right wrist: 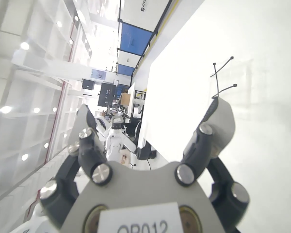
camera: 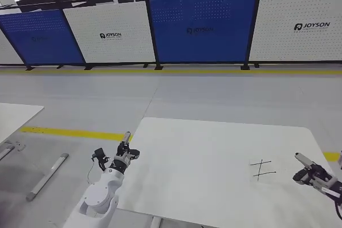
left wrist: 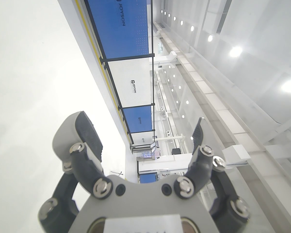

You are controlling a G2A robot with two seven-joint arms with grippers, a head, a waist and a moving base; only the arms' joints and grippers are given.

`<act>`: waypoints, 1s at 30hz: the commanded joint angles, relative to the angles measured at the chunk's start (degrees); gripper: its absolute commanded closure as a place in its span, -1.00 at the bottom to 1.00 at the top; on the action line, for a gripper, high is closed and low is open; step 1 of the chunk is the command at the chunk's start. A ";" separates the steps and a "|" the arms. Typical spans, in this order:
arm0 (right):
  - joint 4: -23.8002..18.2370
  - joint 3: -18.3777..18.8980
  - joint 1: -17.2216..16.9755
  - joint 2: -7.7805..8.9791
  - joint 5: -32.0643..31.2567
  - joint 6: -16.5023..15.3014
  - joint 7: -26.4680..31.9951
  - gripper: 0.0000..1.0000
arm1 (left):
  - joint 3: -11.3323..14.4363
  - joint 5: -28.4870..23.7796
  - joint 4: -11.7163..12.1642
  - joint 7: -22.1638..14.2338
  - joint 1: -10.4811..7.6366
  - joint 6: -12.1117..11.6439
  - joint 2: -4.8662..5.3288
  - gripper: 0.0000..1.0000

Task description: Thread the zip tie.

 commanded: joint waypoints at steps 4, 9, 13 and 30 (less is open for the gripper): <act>6.50 -4.73 4.32 -0.04 -2.14 0.86 -0.68 -1.00 | 0.00 0.00 0.00 0.00 0.00 0.00 0.00 -1.00; 8.18 -5.96 5.02 -0.15 -1.52 0.72 -0.45 -1.00 | 0.00 0.00 0.00 0.00 0.00 0.00 0.00 -1.00; 8.18 -5.96 5.02 -0.15 -1.52 0.72 -0.45 -1.00 | 0.00 0.00 0.00 0.00 0.00 0.00 0.00 -1.00; 10.33 -4.30 7.14 1.40 -2.92 -4.15 14.89 -1.00 | 0.00 0.00 0.00 0.00 0.00 0.00 0.00 -1.00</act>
